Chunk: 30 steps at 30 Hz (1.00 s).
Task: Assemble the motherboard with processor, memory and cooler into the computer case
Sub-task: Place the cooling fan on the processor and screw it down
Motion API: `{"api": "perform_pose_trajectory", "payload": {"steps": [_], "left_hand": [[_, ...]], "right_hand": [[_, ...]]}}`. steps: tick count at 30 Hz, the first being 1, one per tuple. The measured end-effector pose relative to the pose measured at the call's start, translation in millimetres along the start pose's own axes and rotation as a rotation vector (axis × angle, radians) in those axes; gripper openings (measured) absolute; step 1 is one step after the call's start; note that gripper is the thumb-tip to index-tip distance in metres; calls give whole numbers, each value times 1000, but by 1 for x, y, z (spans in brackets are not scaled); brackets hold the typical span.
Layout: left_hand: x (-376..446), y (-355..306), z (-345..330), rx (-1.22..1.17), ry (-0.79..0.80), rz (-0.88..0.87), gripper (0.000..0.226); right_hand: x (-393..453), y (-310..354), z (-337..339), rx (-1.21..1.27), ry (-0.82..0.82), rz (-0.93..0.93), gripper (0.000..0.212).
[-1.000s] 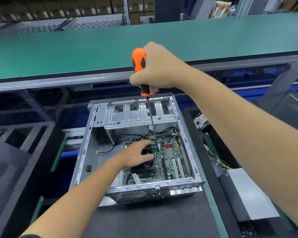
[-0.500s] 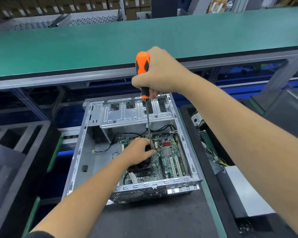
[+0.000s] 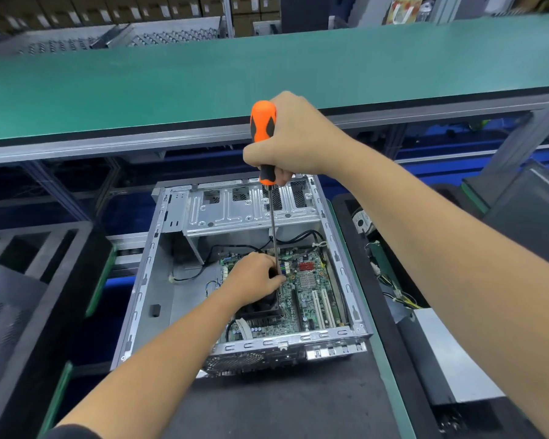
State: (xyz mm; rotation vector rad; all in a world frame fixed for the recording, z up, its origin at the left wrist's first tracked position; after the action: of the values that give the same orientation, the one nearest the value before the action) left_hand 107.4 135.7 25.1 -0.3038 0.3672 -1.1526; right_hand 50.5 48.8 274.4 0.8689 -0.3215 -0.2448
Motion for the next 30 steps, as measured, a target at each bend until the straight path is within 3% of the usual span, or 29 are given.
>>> {"api": "perform_pose_trajectory", "payload": {"steps": [8, 16, 19, 23, 30], "left_hand": [[4, -11, -1, 55, -16, 40, 18], [5, -4, -9, -238, -10, 166, 21], [3, -4, -12, -246, 26, 150, 23], [2, -6, -13, -138, 15, 112, 22], [0, -10, -15, -20, -19, 35, 21]], "right_hand": [[0, -3, 0, 0, 13, -4, 26], [1, -7, 0, 11, 60, -21, 27], [1, -6, 2, 21, 73, 11, 27], [-1, 2, 10, -1, 101, 63, 46], [2, 17, 31, -224, 197, 162, 16]]}}
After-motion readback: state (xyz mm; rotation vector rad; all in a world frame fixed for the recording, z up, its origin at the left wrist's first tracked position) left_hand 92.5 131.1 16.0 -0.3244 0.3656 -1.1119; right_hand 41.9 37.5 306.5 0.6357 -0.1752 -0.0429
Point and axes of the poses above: each hand's wrist, its own x-axis towards the middle knuckle, its own z-axis out of the back of the hand, y = z × x, the point moved 4 cm from there along x, towards the middle knuckle, and after that the axes turned 3 degrees about x, right-handed, at the moved point
